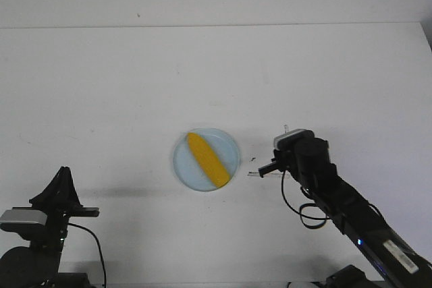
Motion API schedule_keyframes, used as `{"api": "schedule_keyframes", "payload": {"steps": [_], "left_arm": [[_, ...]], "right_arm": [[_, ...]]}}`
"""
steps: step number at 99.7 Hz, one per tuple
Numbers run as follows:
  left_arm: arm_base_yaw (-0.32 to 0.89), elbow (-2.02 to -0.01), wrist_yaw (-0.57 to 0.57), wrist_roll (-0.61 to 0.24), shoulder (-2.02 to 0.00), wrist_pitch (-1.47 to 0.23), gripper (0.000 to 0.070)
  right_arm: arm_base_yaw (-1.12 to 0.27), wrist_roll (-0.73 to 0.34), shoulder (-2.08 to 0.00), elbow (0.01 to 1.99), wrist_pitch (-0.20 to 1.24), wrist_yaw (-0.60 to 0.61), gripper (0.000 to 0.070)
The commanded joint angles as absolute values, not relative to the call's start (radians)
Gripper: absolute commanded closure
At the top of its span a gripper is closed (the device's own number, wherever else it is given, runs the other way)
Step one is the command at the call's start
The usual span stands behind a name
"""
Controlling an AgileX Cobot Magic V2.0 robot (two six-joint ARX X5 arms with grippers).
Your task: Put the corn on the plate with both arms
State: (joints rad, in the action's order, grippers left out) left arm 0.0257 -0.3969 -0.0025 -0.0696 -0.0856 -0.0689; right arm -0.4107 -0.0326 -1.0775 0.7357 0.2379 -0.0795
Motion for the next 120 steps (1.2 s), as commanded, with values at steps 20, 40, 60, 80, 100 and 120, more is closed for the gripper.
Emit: {"api": "schedule_keyframes", "payload": {"steps": [20, 40, 60, 80, 100, 120], "left_arm": [[0.025, -0.404, -0.005, -0.064, -0.084, -0.058, 0.0699], [0.025, -0.404, -0.005, -0.064, -0.083, -0.058, 0.0699], [0.025, -0.404, -0.005, -0.064, -0.084, -0.058, 0.0699], [0.025, -0.404, -0.005, -0.064, -0.084, -0.058, 0.0699], [0.025, -0.404, -0.005, -0.064, -0.084, -0.058, 0.0699], [0.025, -0.404, -0.005, -0.064, -0.084, -0.058, 0.0699]], "right_arm": [[-0.216, -0.025, -0.824, 0.566, 0.173, -0.105, 0.0686], [-0.138, -0.025, -0.629, 0.459, 0.049, -0.102, 0.0686], [-0.089, -0.025, -0.427, 0.39, 0.034, -0.106, 0.0686], [-0.084, -0.025, -0.289, 0.39, 0.109, -0.106, 0.0686], [-0.084, -0.025, -0.221, 0.39, 0.107, -0.106, 0.0686], [-0.084, -0.025, -0.202, 0.39, 0.105, -0.106, 0.0686]]}}
